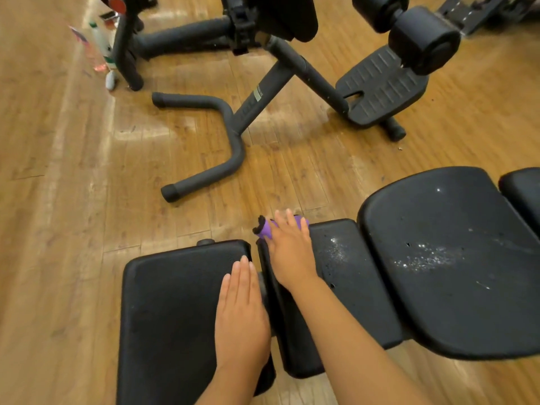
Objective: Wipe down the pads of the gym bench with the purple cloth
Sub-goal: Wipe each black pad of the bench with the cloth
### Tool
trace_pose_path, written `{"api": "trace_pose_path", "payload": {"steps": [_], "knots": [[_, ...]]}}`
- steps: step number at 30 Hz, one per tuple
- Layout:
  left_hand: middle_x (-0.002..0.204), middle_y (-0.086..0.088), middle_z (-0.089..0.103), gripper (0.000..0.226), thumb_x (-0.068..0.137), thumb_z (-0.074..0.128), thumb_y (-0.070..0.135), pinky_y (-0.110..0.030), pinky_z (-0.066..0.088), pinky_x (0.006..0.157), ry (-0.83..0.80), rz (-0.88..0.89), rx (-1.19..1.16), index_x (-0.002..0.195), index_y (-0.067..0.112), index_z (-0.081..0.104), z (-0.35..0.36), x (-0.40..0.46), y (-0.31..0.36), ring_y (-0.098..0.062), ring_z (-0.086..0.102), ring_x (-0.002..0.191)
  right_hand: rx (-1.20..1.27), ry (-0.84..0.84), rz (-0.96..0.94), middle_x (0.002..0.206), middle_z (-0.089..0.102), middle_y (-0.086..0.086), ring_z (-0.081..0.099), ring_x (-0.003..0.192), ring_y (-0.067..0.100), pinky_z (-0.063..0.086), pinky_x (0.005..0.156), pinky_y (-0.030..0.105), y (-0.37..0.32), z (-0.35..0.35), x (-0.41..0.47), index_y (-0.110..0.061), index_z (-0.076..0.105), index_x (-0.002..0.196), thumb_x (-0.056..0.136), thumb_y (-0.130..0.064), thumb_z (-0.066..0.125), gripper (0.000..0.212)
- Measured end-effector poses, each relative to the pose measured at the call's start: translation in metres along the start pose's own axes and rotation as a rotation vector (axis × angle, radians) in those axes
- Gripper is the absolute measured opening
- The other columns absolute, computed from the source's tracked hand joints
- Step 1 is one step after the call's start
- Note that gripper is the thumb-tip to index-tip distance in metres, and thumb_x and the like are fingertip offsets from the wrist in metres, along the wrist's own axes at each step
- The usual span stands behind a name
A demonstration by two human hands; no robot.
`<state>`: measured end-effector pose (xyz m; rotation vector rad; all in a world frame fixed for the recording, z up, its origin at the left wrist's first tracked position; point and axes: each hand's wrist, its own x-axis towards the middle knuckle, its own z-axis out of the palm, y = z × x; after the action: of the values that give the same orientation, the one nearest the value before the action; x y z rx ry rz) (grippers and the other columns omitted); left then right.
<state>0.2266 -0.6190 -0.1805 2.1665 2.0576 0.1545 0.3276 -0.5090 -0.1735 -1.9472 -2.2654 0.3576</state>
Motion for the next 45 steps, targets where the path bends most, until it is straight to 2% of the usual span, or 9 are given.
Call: {"api": "trace_pose_path", "payload": {"steps": [5, 11, 14, 18, 29, 36, 40, 42, 45], "knots": [[0.14, -0.022, 0.042, 0.056, 0.081, 0.028, 0.016, -0.039, 0.01, 0.11, -0.025, -0.001, 0.006, 0.129, -0.007, 0.047, 0.0, 0.0, 0.0, -0.032, 0.04, 0.131, 0.014, 0.079, -0.043, 0.147, 0.038, 0.006, 0.032, 0.137, 0.024, 0.009, 0.114, 0.038, -0.005, 0.017, -0.086, -0.025, 0.043, 0.137, 0.082, -0.022, 0.032, 0.056], [0.139, -0.021, 0.045, 0.058, 0.077, 0.032, 0.016, -0.036, 0.009, 0.112, 0.005, 0.019, -0.058, 0.127, -0.008, 0.049, 0.001, 0.001, -0.002, -0.028, 0.023, 0.137, -0.12, 0.146, -0.137, 0.157, -0.002, 0.008, 0.002, 0.144, 0.024, 0.013, 0.109, 0.037, 0.012, 0.046, -0.18, -0.021, 0.008, 0.149, 0.094, -0.038, 0.025, 0.06], [0.139, -0.022, 0.043, 0.06, 0.077, 0.033, 0.02, -0.036, 0.008, 0.113, 0.027, 0.025, -0.081, 0.129, -0.008, 0.045, 0.003, 0.004, -0.003, -0.022, 0.008, 0.14, -0.033, 0.098, -0.102, 0.158, 0.004, 0.006, 0.002, 0.144, 0.021, 0.011, 0.109, 0.037, 0.007, 0.036, -0.16, -0.026, 0.014, 0.148, 0.083, -0.035, 0.037, 0.07], [0.139, -0.021, 0.042, 0.053, 0.088, 0.021, 0.018, -0.036, 0.008, 0.113, 0.04, 0.021, -0.063, 0.131, -0.003, 0.045, 0.006, 0.003, -0.002, -0.026, 0.016, 0.14, -0.018, 0.044, -0.017, 0.138, 0.05, 0.006, 0.037, 0.134, 0.022, 0.012, 0.108, 0.038, -0.002, 0.012, -0.094, -0.03, 0.05, 0.13, 0.075, -0.028, 0.033, 0.058], [0.14, -0.018, 0.043, 0.05, 0.089, 0.024, 0.015, -0.035, 0.013, 0.113, 0.12, 0.03, -0.049, 0.135, -0.002, 0.037, 0.015, 0.005, -0.005, -0.013, -0.002, 0.144, -0.007, -0.042, 0.054, 0.102, 0.06, -0.001, 0.05, 0.106, 0.017, 0.016, 0.117, 0.034, 0.053, -0.017, 0.009, -0.016, 0.06, 0.108, 0.097, -0.022, 0.038, 0.026], [0.156, -0.006, 0.018, 0.049, 0.091, 0.02, 0.019, -0.033, 0.008, 0.115, 0.121, 0.043, -0.066, 0.136, 0.001, 0.029, 0.016, 0.009, -0.005, -0.012, -0.001, 0.144, 0.083, 0.078, -0.012, 0.083, 0.058, -0.006, 0.044, 0.078, 0.014, 0.039, 0.088, 0.027, 0.126, -0.03, 0.01, -0.025, 0.063, 0.101, 0.09, -0.01, 0.043, 0.028], [0.158, 0.0, -0.002, 0.057, 0.082, 0.031, 0.016, -0.032, 0.005, 0.117, 0.106, 0.046, -0.038, 0.137, 0.0, 0.029, 0.017, 0.008, -0.007, -0.013, 0.0, 0.145, 0.186, 0.071, 0.011, 0.11, 0.059, -0.003, 0.047, 0.105, 0.014, 0.04, 0.097, 0.032, 0.132, -0.027, -0.003, -0.022, 0.056, 0.12, 0.096, -0.022, 0.038, 0.03], [0.157, -0.006, 0.014, 0.057, 0.081, 0.032, 0.017, -0.032, 0.006, 0.117, 0.09, 0.014, -0.025, 0.135, -0.002, 0.036, 0.016, 0.008, -0.005, -0.012, 0.001, 0.145, 0.223, 0.024, 0.032, 0.143, 0.041, 0.002, 0.031, 0.136, 0.023, 0.023, 0.115, 0.038, 0.127, -0.027, -0.019, -0.016, 0.043, 0.138, 0.096, -0.027, 0.031, 0.045], [0.142, -0.014, 0.04, 0.056, 0.081, 0.032, 0.017, -0.031, 0.008, 0.115, 0.052, -0.022, -0.02, 0.131, -0.006, 0.043, 0.014, 0.007, -0.004, -0.009, -0.002, 0.144, 0.06, 0.059, -0.076, 0.15, 0.031, 0.005, 0.015, 0.141, 0.021, 0.009, 0.116, 0.036, 0.114, -0.019, -0.05, -0.019, 0.036, 0.141, 0.087, -0.03, 0.03, 0.055]]}}
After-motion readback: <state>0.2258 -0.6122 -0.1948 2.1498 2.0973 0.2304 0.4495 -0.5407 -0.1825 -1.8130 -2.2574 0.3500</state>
